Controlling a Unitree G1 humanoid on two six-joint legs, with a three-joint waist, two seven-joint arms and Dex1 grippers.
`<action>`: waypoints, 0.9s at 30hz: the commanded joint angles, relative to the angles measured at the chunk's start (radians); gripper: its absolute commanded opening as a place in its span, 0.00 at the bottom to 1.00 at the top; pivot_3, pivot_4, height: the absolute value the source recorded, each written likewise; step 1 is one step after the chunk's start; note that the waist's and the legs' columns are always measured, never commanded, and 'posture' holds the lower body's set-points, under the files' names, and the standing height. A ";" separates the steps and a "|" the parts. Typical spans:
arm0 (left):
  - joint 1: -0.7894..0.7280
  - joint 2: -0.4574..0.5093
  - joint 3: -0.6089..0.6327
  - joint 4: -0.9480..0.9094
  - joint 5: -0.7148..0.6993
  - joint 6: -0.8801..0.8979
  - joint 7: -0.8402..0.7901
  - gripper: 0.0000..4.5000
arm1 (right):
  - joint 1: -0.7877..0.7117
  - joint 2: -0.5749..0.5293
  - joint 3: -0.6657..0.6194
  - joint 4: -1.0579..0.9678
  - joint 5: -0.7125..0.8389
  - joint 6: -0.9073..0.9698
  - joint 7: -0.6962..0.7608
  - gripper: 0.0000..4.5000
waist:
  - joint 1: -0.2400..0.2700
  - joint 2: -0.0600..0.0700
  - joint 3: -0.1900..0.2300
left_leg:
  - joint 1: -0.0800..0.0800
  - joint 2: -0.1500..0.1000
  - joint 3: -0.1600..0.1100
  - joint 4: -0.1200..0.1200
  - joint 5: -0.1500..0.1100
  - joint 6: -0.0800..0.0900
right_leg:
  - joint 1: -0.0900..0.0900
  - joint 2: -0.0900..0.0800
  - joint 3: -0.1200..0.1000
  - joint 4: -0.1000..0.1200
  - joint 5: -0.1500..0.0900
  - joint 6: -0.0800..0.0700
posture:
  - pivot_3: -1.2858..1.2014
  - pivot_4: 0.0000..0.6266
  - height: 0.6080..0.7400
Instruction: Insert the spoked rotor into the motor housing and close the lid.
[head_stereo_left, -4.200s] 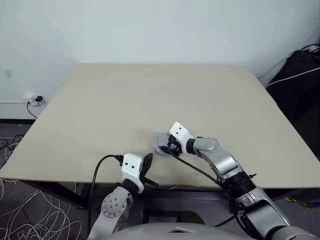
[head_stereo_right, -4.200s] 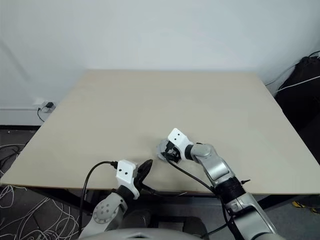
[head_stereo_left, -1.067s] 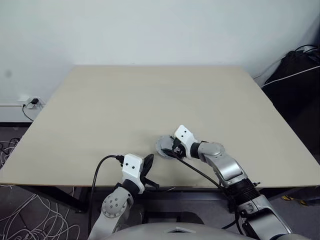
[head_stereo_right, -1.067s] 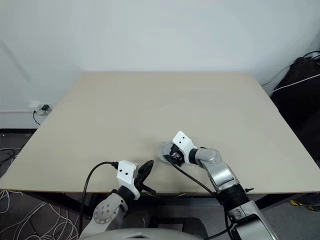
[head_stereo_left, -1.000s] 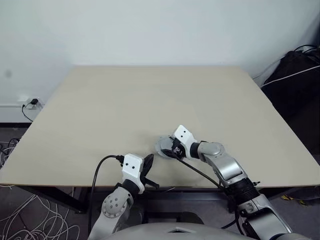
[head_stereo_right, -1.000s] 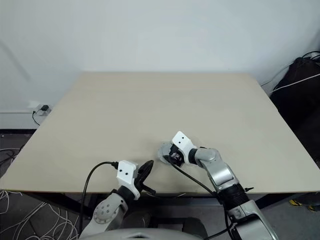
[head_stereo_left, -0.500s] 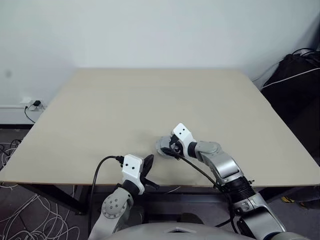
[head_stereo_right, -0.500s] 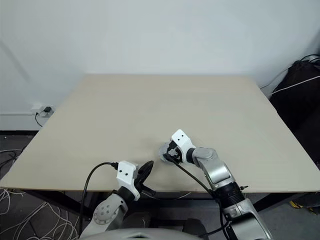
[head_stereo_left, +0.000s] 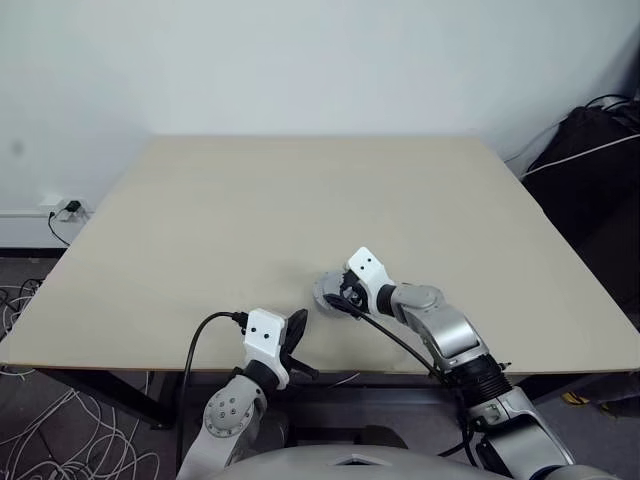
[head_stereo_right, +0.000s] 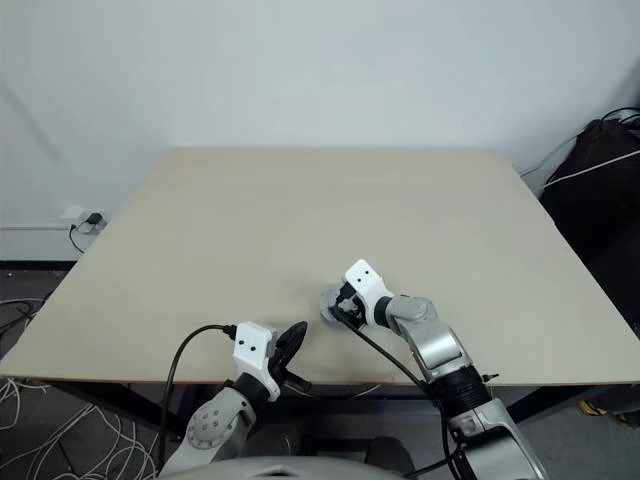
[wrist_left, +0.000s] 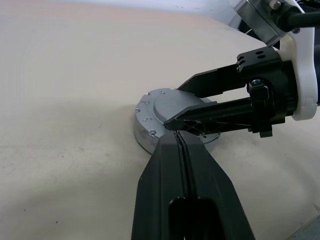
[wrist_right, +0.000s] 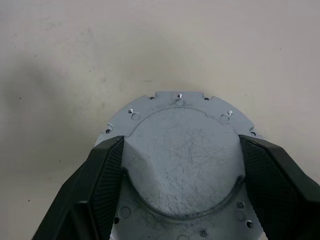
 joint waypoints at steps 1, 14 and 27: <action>0.005 -0.005 0.048 -0.015 0.036 0.045 0.076 0.00 | 0.008 -0.021 0.014 0.029 -0.025 0.069 -0.004 0.71 | 0.001 0.000 0.000 | 0.000 0.000 0.000 0.000 0.000 0.000 | 0.000 0.000 0.000 0.000 0.000 0.000 | 0.52 0.00 1.00; -0.487 0.044 0.416 0.200 -0.380 0.539 -0.080 0.00 | -0.001 0.002 0.023 0.028 -0.023 0.076 -0.017 0.71 | -0.002 -0.005 0.001 | 0.000 -0.001 -0.005 0.003 0.001 -0.002 | -0.001 0.010 -0.003 0.002 0.003 0.004 | 0.52 0.00 1.00; -0.795 0.128 0.388 0.506 -0.475 0.790 -0.320 0.00 | 0.010 0.025 0.017 0.009 -0.020 0.076 -0.039 0.71 | -0.013 -0.005 0.001 | 0.001 0.000 -0.011 0.001 0.002 -0.005 | -0.002 0.011 0.000 0.002 0.003 0.002 | 0.52 0.00 1.00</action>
